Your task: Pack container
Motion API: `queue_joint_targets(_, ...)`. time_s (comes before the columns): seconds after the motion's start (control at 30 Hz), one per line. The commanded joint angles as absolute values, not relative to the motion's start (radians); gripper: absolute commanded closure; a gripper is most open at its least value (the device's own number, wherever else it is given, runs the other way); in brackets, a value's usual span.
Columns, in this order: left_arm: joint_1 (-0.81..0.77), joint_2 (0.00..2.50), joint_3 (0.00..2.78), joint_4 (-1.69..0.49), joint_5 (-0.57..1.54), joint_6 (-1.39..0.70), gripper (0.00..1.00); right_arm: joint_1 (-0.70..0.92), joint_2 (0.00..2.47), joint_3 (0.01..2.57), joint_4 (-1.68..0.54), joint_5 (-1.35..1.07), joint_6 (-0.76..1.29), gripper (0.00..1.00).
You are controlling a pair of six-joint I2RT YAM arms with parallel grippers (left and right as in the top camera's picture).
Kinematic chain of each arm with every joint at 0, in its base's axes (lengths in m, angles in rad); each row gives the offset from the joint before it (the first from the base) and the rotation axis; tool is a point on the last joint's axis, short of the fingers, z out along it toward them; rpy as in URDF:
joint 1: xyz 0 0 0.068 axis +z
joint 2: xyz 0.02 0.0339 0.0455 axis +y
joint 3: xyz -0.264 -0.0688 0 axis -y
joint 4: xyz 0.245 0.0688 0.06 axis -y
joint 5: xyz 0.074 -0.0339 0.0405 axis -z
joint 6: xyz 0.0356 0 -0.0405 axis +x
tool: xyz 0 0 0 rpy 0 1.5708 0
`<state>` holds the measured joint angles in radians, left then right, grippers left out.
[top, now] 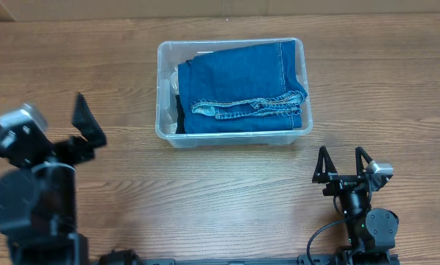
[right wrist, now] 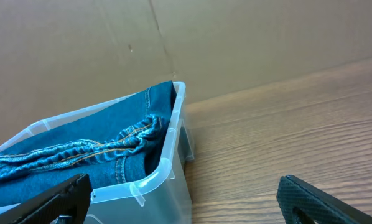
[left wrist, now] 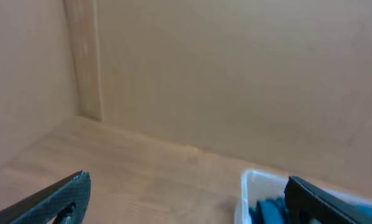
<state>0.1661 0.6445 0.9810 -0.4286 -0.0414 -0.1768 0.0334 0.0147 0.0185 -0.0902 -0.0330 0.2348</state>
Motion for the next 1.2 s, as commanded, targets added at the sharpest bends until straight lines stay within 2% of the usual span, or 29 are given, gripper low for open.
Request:
queue_joint_targets(0.0, 0.136, 0.502, 0.747, -0.298, -0.031, -0.181, 0.0, 0.03, 0.005, 0.008, -0.083, -0.02, 0.228, 0.0)
queue_joint_targets(0.27, 0.11, 0.223, 0.326, -0.038, -0.025, -0.237, 0.0, 0.03, 0.005, 0.008, -0.083, -0.02, 0.228, 0.0)
queue_joint_targets(0.63, 0.089, 0.036, 0.07, 0.106, -0.067, -0.285, 0.0, 0.03, 0.005, 0.008, -0.083, -0.021, 0.228, 0.0)
queue_joint_targets(0.97, 0.076, 0.003, 0.005, 0.073, -0.121, -0.284, 0.0, 0.03, 0.005, 0.008, -0.083, -0.02, 0.228, 0.0)
queue_joint_targets(1.17, 0.071, 0.003, 0.005, -0.067, -0.135, -0.253, 0.0, 0.03, 0.005, 0.008, -0.083, -0.02, 0.228, 0.0)
